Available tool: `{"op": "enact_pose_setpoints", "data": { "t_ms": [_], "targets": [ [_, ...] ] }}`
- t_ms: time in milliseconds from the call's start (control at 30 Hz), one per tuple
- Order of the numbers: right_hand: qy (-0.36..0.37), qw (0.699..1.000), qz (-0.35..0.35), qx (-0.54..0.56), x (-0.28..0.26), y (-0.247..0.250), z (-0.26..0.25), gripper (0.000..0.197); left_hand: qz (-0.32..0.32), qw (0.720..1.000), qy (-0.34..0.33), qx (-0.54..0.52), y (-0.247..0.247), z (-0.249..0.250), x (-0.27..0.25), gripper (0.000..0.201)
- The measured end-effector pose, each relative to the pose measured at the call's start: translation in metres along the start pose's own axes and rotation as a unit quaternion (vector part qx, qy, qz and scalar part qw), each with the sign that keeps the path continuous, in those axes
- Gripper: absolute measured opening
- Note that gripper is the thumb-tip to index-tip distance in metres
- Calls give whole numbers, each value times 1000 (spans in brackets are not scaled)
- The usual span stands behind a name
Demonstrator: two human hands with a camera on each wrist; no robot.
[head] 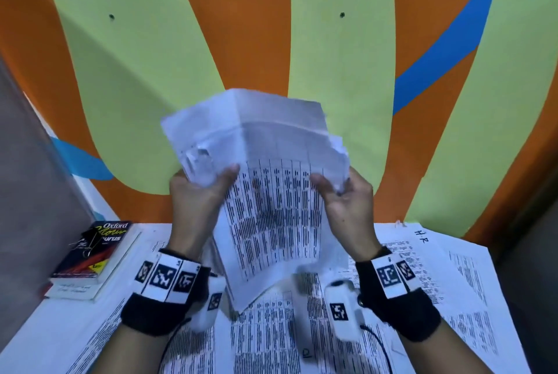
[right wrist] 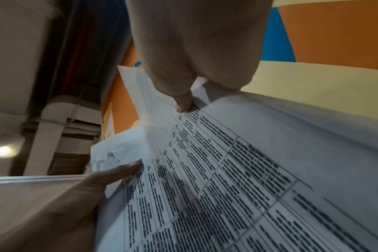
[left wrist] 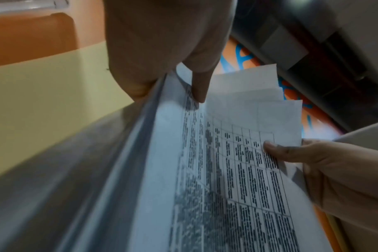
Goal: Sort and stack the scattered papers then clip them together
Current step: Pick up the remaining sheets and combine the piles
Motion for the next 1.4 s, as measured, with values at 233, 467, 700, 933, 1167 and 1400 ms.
{"op": "enact_pose_setpoints", "data": {
  "t_ms": [233,467,700,933,1167,1400],
  "targets": [
    [-98,990,-100,18,-16,-8,51,72,-57,987,153,-7,20,-62,-10,79],
    [-102,992,-73,-15,-31,-15,64,34,-25,988,152,18,19,-64,-27,30],
    [45,995,32,-87,-1,12,10,104,-59,989,136,-2,12,-46,-13,30],
    [168,959,-15,-227,10,11,2,59,-74,977,199,-9,15,-69,-26,51],
    [80,987,41,-132,4,26,24,59,-99,972,211,22,10,-75,-29,24],
    [164,973,64,-146,4,28,13,31,-106,976,189,38,11,-73,-25,19]
  ]
}}
Point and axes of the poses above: each hand's wrist, its own x-axis towards the middle knuckle, its own y-axis out of the back of the hand, z = x × y, the point moved 6 cm from there along x, towards the middle knuckle, and after that the axes turned 14 degrees about -x, right-handed, at the moved point
